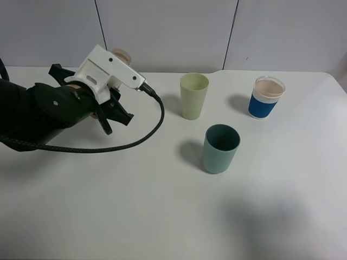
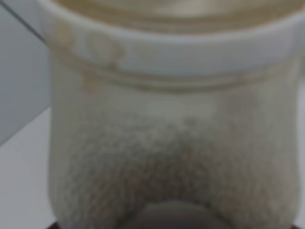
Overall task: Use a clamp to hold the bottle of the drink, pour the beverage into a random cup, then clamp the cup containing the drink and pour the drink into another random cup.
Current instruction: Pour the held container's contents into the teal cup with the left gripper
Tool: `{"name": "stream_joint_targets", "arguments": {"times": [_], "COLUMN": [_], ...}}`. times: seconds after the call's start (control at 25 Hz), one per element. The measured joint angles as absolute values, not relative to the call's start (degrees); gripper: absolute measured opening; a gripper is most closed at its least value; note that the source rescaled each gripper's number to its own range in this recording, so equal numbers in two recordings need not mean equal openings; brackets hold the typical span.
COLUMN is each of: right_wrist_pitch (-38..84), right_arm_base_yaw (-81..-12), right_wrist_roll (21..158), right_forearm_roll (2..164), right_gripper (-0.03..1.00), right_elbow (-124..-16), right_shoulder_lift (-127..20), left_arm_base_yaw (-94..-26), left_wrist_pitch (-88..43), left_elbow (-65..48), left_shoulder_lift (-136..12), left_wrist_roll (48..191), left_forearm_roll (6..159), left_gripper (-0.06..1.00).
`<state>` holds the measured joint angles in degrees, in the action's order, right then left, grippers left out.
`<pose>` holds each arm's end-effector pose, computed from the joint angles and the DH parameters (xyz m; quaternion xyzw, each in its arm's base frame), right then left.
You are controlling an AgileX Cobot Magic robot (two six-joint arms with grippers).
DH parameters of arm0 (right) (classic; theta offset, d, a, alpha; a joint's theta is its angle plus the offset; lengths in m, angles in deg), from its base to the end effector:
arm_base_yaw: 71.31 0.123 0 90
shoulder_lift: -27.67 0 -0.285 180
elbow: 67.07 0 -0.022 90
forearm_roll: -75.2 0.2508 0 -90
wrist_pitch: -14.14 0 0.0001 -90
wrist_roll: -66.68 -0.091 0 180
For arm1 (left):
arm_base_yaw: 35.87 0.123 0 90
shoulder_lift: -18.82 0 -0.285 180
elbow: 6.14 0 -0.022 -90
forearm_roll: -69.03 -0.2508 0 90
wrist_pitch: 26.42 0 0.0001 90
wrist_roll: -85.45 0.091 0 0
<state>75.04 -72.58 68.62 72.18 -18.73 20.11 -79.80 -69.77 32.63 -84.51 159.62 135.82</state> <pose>-0.0062 -0.0041 0.2783 -0.0038 0.8514 -0.0410 0.5229 0.2538 -0.1649 0.1788 0.2607 0.7974 0.1671 0.5180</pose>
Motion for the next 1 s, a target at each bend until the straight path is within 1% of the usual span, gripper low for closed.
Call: {"name": "stream_joint_targets", "arguments": {"times": [0.24, 0.52, 1.0], "right_wrist_pitch": [75.04, 75.04, 75.04], "right_arm_base_yaw": [-72.58, -72.58, -72.58], "right_wrist_roll": [68.62, 68.62, 68.62], "right_forearm_roll": [72.18, 72.18, 72.11], "right_gripper": [1.0, 1.0, 1.0], "right_elbow": [-18.73, -18.73, -18.73], "right_shoulder_lift": [20.11, 20.11, 20.11], "left_arm_base_yaw": [-84.38, -88.79, -96.68], "left_wrist_pitch": [-71.25, -74.84, -76.48], "left_elbow": [27.27, 20.05, 18.13], "left_shoulder_lift": [-84.75, -89.4, -92.24], "left_wrist_roll": [175.69, 192.58, 204.03], "left_forearm_roll": [146.66, 157.33, 161.99], "left_gripper": [0.01, 0.01, 0.01]}}
